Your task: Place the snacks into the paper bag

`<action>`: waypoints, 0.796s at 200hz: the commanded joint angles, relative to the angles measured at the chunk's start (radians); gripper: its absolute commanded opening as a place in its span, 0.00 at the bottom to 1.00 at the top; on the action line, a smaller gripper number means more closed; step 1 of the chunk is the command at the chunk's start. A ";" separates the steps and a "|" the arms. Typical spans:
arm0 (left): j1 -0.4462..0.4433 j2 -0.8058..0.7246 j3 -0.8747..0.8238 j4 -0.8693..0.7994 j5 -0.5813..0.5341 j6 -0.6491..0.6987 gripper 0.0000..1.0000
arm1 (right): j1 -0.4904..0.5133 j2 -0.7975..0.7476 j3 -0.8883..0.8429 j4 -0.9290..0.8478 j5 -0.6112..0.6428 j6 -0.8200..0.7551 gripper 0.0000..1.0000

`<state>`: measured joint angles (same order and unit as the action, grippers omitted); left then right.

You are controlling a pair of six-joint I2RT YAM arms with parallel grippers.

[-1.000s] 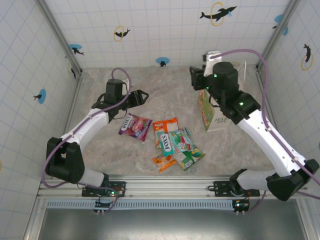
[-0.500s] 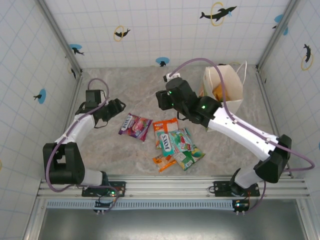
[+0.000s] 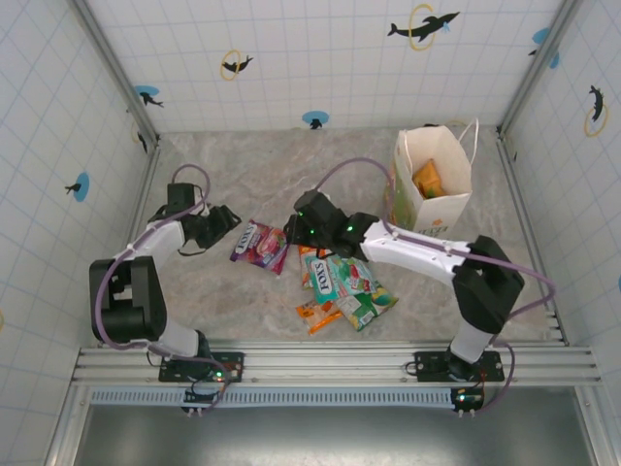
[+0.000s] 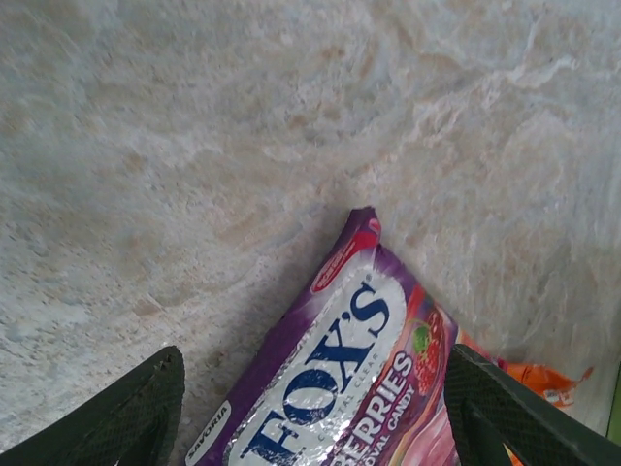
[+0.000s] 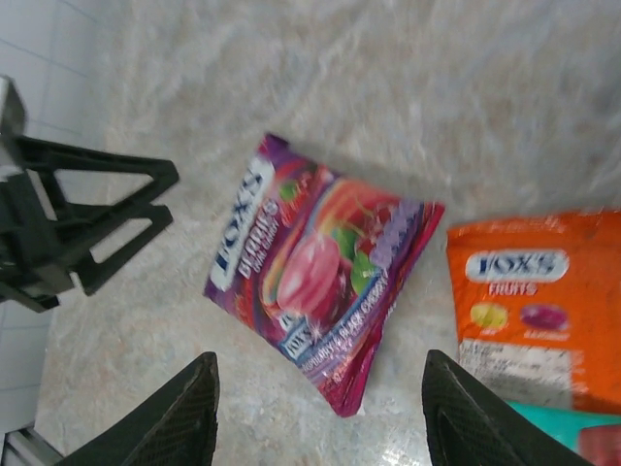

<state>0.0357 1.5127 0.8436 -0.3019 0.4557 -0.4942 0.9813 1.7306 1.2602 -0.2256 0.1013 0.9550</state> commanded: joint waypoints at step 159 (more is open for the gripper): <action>0.005 -0.005 -0.143 0.044 0.030 0.018 0.48 | -0.039 0.314 -0.024 0.380 -0.185 0.136 0.63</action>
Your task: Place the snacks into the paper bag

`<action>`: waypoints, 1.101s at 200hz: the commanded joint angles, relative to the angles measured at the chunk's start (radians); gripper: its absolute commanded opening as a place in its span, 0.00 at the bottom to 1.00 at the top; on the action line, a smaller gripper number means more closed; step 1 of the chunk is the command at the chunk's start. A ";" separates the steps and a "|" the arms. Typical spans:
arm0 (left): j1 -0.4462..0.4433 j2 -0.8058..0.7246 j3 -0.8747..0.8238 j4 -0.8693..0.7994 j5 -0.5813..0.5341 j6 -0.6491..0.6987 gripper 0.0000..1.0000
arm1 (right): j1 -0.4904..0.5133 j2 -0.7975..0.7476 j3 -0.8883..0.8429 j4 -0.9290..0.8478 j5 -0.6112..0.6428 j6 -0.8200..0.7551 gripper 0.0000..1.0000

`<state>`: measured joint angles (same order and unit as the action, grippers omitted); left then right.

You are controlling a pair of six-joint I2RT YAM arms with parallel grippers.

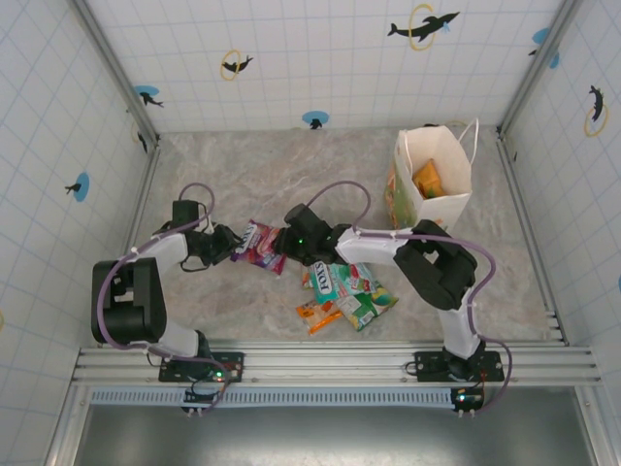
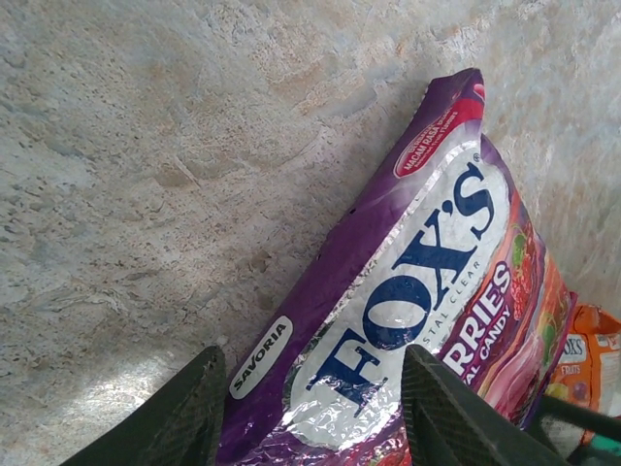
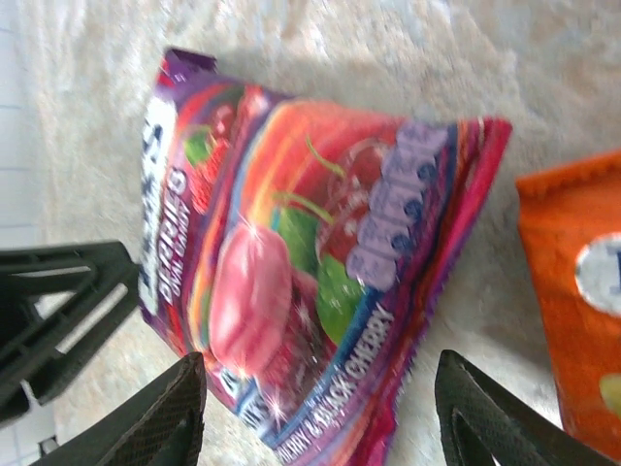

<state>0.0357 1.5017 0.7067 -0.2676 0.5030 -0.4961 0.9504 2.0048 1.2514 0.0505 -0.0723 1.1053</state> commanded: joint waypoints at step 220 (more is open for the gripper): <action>0.004 0.044 0.020 0.003 -0.028 0.038 0.42 | 0.018 0.023 -0.091 0.394 0.050 -0.088 0.17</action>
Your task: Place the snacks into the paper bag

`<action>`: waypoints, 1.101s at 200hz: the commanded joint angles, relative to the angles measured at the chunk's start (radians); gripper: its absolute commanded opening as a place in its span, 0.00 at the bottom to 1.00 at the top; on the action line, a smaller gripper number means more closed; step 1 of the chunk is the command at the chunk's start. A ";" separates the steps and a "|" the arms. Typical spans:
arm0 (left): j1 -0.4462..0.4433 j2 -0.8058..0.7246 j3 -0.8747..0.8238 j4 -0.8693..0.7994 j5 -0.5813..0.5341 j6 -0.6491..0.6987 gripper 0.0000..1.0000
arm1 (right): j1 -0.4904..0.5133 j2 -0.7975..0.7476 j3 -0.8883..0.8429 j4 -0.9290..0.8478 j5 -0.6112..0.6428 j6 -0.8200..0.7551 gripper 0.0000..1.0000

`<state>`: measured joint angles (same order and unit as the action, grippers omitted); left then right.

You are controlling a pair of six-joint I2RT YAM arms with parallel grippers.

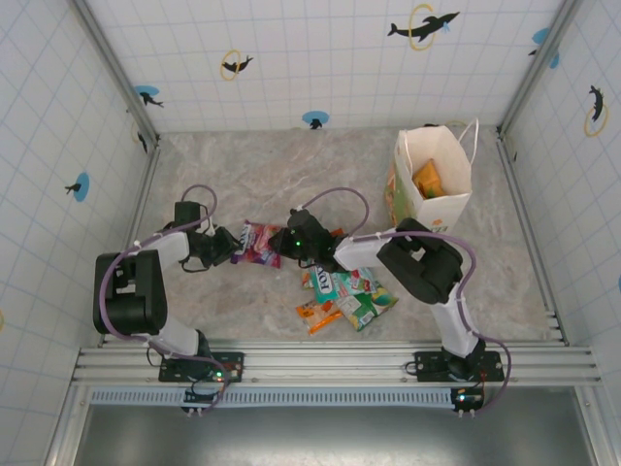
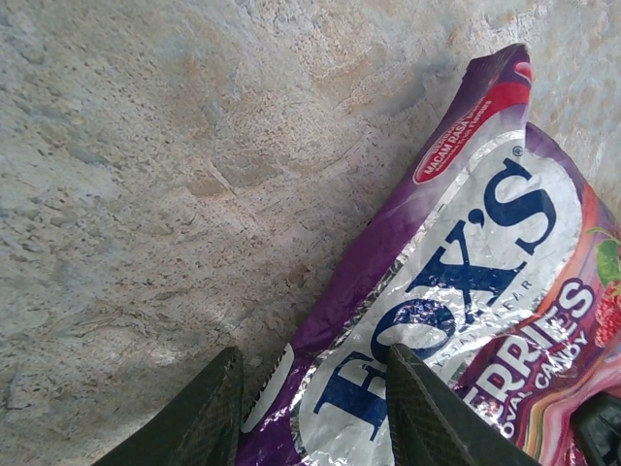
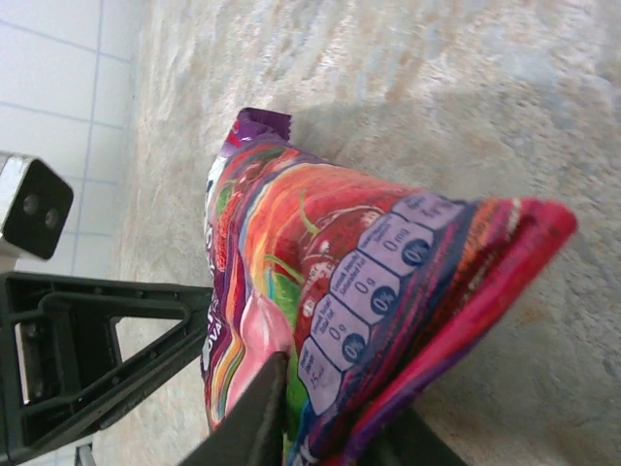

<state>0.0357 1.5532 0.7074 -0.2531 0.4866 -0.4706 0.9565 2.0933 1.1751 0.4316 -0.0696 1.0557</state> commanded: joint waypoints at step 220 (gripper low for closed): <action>-0.276 -0.241 0.163 0.090 -0.044 -0.098 0.58 | -0.053 -0.699 -0.002 -0.296 0.444 -0.450 0.00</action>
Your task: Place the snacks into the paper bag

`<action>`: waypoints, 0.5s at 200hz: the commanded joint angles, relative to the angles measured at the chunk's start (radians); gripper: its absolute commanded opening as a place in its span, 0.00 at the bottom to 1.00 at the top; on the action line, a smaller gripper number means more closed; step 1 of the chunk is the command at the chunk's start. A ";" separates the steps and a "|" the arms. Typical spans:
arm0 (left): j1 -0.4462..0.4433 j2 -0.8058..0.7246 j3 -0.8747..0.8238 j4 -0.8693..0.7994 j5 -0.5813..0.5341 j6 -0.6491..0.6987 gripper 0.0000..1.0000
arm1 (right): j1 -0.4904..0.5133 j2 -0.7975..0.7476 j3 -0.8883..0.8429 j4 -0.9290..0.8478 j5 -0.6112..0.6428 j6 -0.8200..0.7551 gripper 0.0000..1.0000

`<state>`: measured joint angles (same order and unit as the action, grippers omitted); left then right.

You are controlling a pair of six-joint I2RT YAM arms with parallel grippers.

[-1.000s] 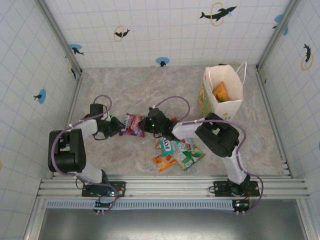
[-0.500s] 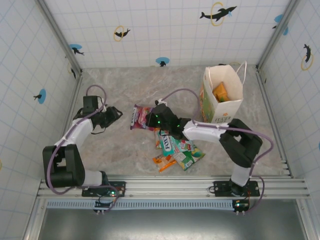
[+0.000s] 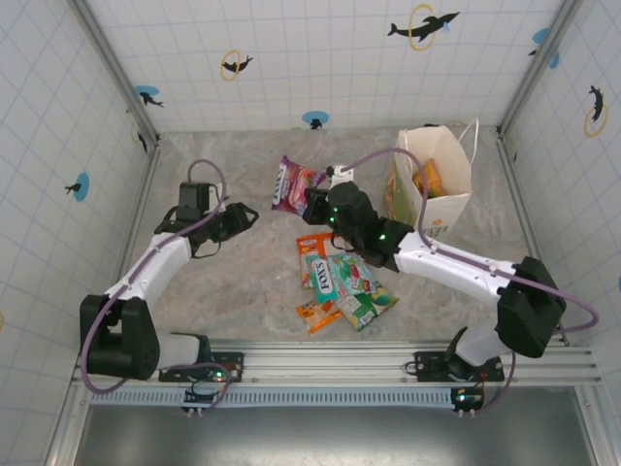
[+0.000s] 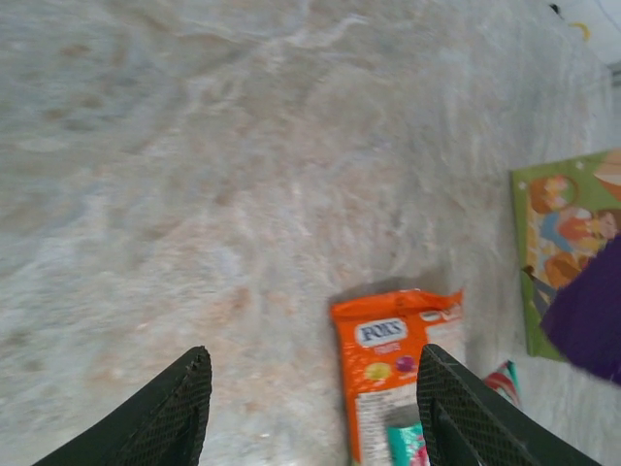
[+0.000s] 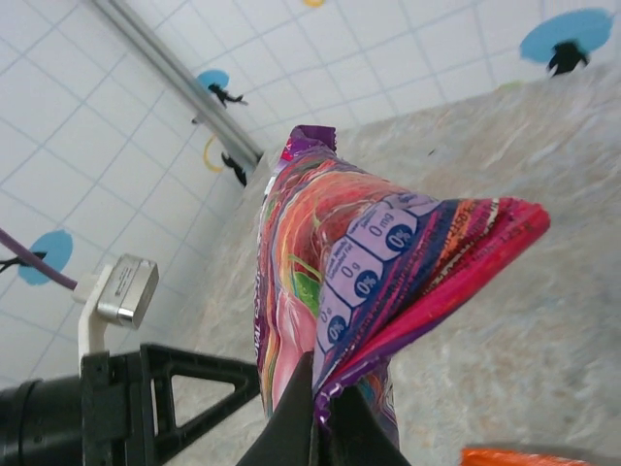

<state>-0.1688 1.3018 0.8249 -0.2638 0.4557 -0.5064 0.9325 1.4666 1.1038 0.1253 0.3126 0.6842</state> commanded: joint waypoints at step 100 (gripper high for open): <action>-0.341 0.198 0.231 0.220 -0.038 -0.099 0.58 | -0.261 -0.083 0.384 -0.028 -0.010 -0.254 0.00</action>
<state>-0.4782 1.4719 1.0000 -0.0875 0.4290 -0.5900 0.7113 1.4105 1.3739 0.0513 0.3168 0.4965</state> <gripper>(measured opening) 0.583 0.045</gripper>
